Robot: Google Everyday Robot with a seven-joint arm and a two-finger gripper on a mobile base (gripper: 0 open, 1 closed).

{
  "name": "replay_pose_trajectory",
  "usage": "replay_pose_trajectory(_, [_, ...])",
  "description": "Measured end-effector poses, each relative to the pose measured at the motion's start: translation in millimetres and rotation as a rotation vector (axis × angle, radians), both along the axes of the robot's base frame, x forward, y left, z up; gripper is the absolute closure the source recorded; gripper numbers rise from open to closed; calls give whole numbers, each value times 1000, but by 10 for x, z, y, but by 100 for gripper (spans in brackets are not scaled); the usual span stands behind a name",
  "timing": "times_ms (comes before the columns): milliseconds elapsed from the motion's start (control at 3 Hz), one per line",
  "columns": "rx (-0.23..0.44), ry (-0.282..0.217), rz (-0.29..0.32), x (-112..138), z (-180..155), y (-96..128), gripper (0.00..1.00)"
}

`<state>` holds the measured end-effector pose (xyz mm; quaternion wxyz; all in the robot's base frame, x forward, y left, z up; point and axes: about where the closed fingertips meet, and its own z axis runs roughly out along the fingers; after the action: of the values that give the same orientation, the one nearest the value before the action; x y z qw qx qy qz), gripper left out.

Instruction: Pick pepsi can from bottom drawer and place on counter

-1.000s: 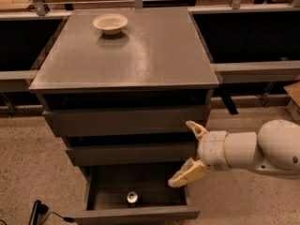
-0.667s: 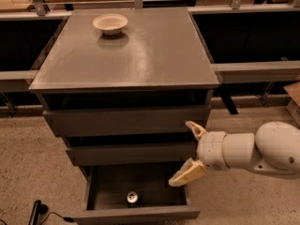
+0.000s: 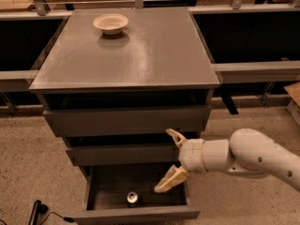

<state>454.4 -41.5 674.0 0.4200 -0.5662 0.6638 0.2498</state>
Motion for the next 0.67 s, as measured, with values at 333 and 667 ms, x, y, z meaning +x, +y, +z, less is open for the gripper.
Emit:
replay_pose_trajectory(333, [19, -63, 33, 84, -776, 290, 0])
replay_pose_trajectory(667, [8, -55, -27, 105, -1725, 350, 0])
